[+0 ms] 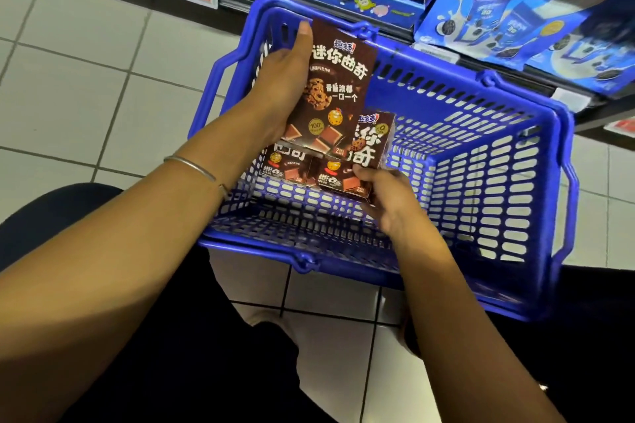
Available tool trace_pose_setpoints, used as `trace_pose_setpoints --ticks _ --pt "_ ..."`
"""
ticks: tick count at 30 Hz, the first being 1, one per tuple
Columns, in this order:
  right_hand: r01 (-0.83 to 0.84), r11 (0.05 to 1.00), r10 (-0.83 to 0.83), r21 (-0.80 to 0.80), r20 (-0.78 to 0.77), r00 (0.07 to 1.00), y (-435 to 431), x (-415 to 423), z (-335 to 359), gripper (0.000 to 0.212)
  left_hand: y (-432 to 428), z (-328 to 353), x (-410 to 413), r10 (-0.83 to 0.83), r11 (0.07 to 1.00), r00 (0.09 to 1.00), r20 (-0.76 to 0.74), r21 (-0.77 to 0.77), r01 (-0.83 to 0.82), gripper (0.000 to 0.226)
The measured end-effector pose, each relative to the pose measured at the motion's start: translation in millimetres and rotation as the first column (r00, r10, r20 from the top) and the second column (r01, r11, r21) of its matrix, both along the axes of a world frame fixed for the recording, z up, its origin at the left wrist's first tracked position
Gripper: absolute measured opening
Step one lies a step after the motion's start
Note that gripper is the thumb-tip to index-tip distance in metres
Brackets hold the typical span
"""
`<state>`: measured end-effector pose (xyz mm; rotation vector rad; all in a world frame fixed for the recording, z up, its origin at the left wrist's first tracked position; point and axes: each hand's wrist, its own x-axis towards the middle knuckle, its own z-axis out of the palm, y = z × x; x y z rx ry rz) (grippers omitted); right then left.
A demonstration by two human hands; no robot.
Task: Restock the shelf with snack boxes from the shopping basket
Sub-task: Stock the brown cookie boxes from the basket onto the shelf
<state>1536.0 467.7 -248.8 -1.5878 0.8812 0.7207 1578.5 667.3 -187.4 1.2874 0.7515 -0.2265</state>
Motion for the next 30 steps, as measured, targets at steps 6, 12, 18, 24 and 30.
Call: trace_pose_setpoints --ticks 6,12,18,24,30 --pt "0.113 0.99 -0.12 0.086 0.076 0.99 -19 2 25 0.052 -4 -9 7 0.005 0.987 1.0 -0.003 0.162 -0.005 0.052" --pt "0.094 0.987 -0.124 0.127 0.254 0.959 -22 11 59 0.055 -4 -16 6 -0.042 0.964 0.999 0.017 0.264 0.036 0.047" --pt "0.04 0.905 -0.176 0.423 0.286 0.942 -11 15 72 0.014 -9 -16 8 -0.059 0.98 0.997 -0.053 0.186 0.068 0.056" --pt "-0.071 0.958 -0.029 0.278 0.338 0.941 14 12 60 0.023 -11 -12 8 -0.053 0.998 0.995 -0.085 0.038 0.056 0.056" --pt "-0.135 0.948 0.03 0.286 0.344 0.939 20 4 59 0.038 -21 -11 5 -0.072 0.997 0.997 0.035 0.029 0.071 0.057"
